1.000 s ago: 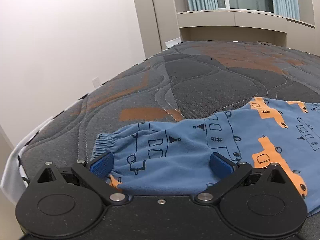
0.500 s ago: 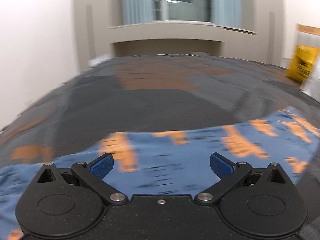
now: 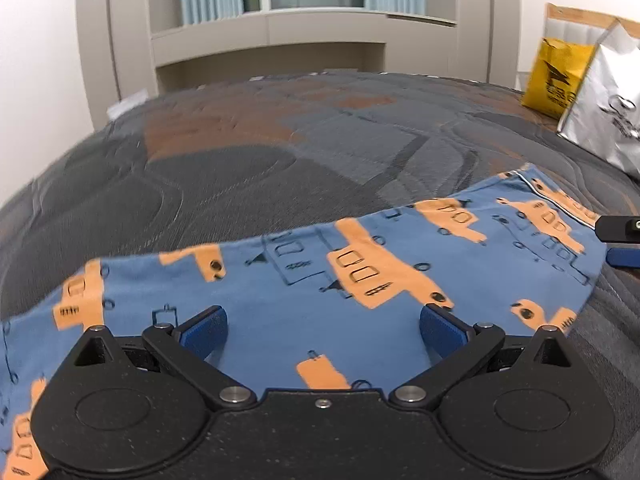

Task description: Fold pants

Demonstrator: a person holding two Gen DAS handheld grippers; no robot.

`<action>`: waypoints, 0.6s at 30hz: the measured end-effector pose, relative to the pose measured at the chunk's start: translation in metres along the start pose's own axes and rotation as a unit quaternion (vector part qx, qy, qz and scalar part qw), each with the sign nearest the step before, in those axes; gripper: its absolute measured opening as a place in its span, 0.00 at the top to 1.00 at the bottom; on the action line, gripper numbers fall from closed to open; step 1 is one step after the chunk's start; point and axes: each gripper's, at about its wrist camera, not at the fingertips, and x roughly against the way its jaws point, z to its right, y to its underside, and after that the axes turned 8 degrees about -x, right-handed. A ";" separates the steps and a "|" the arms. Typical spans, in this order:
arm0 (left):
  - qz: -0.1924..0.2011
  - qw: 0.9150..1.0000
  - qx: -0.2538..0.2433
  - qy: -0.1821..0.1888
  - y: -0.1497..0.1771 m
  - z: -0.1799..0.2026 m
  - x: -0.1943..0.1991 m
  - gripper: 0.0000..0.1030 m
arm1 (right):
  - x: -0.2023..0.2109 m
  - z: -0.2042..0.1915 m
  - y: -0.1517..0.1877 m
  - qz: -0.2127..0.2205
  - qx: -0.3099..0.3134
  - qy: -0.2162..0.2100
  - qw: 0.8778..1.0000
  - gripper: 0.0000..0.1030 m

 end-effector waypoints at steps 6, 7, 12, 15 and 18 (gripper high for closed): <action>-0.001 1.000 0.023 0.012 0.002 -0.006 -0.003 0.00 | -0.015 0.008 -0.009 0.018 -0.044 0.006 0.999 0.13; -0.001 1.000 0.023 0.012 0.002 -0.006 -0.003 0.00 | -0.014 0.009 -0.008 0.023 -0.050 0.006 0.998 0.14; 0.000 0.999 0.029 0.015 0.002 -0.007 -0.003 0.00 | -0.012 0.017 -0.006 0.052 -0.074 0.030 0.995 0.45; 0.004 0.999 0.038 0.019 0.001 -0.010 -0.001 0.01 | -0.014 0.019 -0.005 0.061 -0.077 0.050 0.994 0.61; 0.014 0.998 0.064 0.018 -0.002 -0.022 0.004 0.01 | -0.016 0.009 -0.003 0.067 -0.040 0.076 0.994 0.80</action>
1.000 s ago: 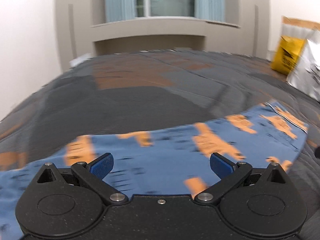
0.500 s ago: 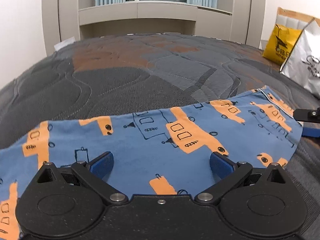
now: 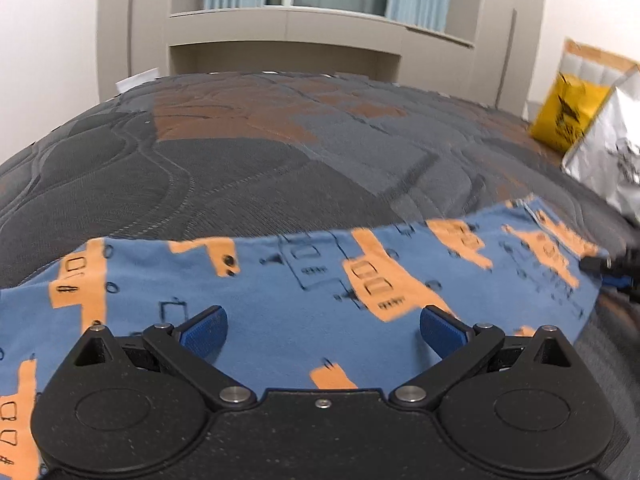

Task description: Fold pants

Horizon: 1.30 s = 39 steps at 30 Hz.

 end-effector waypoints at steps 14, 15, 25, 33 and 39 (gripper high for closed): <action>0.027 0.932 0.230 0.278 -0.012 -0.074 -0.008 0.01 | 0.039 -0.148 0.095 0.100 0.455 0.014 0.885 0.87; 0.025 0.929 0.235 0.285 -0.011 -0.076 -0.011 0.01 | 0.042 -0.157 0.111 0.102 0.491 0.012 0.865 0.87; 0.002 0.940 0.204 0.274 0.001 -0.053 -0.026 0.02 | 0.018 -0.187 0.206 0.049 0.638 0.005 0.769 0.85; 0.001 0.944 0.193 0.266 0.001 -0.053 -0.023 0.02 | 0.020 -0.188 0.197 0.057 0.612 -0.006 0.789 0.63; -0.032 0.931 0.238 0.273 -0.001 -0.054 -0.020 0.04 | 0.034 -0.181 0.178 0.070 0.561 -0.041 0.824 0.88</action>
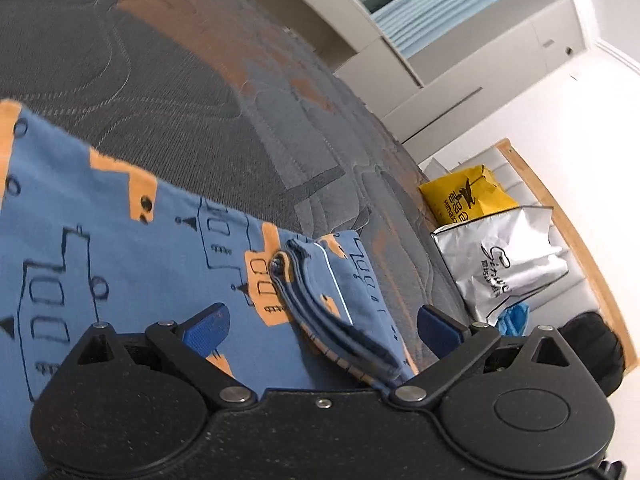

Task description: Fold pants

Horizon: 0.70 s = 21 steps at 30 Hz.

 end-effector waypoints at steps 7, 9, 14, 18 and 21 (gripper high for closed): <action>-0.026 0.995 0.089 0.033 0.001 -0.003 -0.022 0.19 | 0.021 0.019 -0.001 0.015 -0.063 -0.028 0.998 0.88; -0.013 0.996 0.087 0.011 0.003 0.000 -0.023 0.39 | 0.024 0.018 0.001 0.014 -0.061 -0.029 0.998 0.88; -0.009 0.995 0.089 -0.036 0.006 -0.003 -0.026 0.82 | 0.026 0.017 0.002 0.005 -0.049 -0.030 0.998 0.88; -0.005 0.996 0.085 -0.040 0.005 -0.006 -0.025 0.87 | 0.020 0.012 0.003 -0.005 -0.029 -0.027 0.999 0.87; 0.003 0.996 0.074 -0.042 0.005 -0.003 -0.022 0.88 | 0.019 0.005 0.004 -0.010 -0.011 -0.023 1.000 0.87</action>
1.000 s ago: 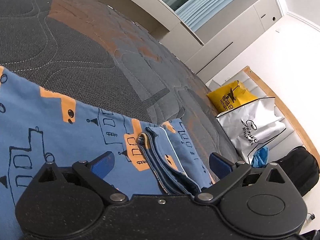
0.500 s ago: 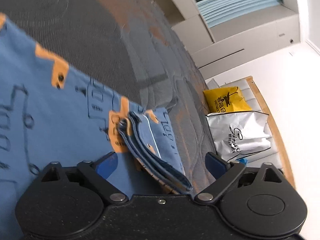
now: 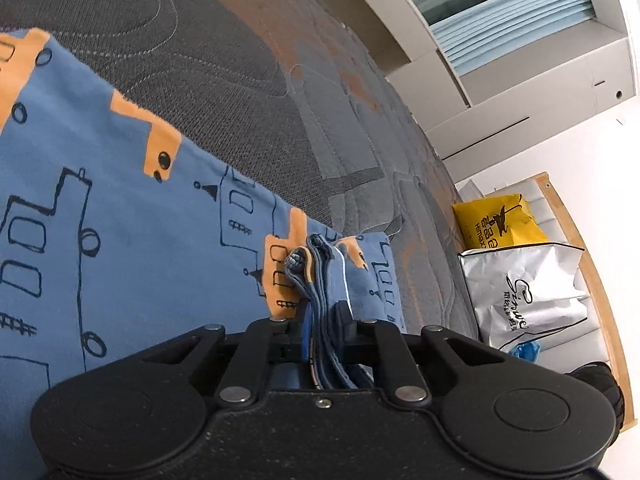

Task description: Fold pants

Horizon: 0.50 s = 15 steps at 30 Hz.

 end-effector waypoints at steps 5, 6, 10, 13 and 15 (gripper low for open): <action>0.009 1.000 -0.014 -0.004 0.002 0.003 0.004 0.89 | -0.005 -0.003 0.001 -0.004 0.007 0.004 1.000 0.87; 0.010 1.000 -0.017 -0.004 0.002 0.004 0.004 0.89 | -0.005 -0.003 0.001 -0.005 0.007 0.004 1.000 0.87; 0.010 1.000 -0.026 -0.005 0.003 0.004 0.011 0.89 | -0.003 -0.005 0.001 -0.004 0.013 0.007 1.000 0.87; 0.016 0.999 -0.032 -0.004 0.002 0.003 0.022 0.89 | -0.001 -0.007 0.000 -0.005 0.015 0.002 1.000 0.87; 0.020 0.999 -0.041 -0.006 0.002 0.003 0.031 0.89 | 0.000 -0.011 -0.003 -0.004 0.017 -0.001 1.000 0.87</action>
